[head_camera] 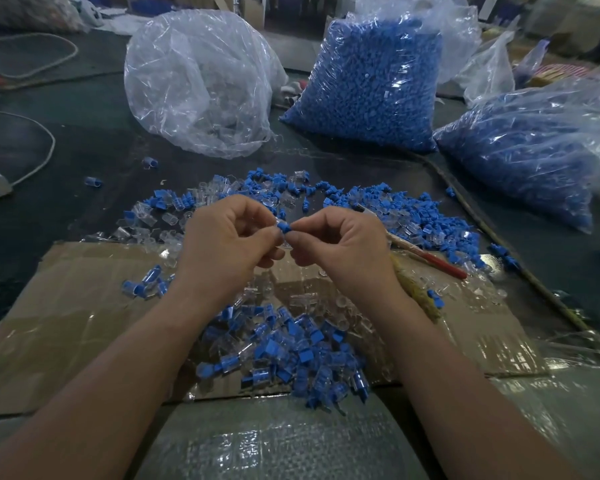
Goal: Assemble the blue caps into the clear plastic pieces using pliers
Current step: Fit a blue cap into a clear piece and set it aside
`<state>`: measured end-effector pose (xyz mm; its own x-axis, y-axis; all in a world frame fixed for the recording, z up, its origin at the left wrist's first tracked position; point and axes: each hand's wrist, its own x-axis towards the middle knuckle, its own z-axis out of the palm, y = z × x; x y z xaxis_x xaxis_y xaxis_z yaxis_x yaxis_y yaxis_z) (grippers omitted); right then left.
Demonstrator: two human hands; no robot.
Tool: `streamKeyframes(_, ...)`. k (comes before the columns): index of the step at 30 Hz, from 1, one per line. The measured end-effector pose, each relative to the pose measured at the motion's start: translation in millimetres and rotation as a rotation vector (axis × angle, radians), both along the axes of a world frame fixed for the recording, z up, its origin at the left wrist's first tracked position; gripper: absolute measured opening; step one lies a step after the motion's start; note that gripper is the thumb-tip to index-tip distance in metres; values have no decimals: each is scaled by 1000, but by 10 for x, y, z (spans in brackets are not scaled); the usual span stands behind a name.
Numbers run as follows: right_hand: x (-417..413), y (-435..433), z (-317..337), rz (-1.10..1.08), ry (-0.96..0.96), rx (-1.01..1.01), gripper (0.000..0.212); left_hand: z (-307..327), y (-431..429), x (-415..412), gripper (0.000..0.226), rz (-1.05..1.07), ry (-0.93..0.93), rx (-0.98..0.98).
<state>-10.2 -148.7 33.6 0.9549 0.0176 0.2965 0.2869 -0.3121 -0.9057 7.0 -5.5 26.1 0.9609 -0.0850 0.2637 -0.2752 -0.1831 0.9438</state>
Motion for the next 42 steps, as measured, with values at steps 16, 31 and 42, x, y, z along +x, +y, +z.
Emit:
streamKeyframes(16,3,-54,-40,-8,-78,-351,28,35,-3,-38,22,-44,-106,148)
streamKeyframes(31,26,-101,-17,-34,-4,-379,23,6,-49,-70,23,-116,-92,190)
streamKeyframes(42,34,-124,-9,145,20,-57,26,63,19,-15,14,-205,133,-84)
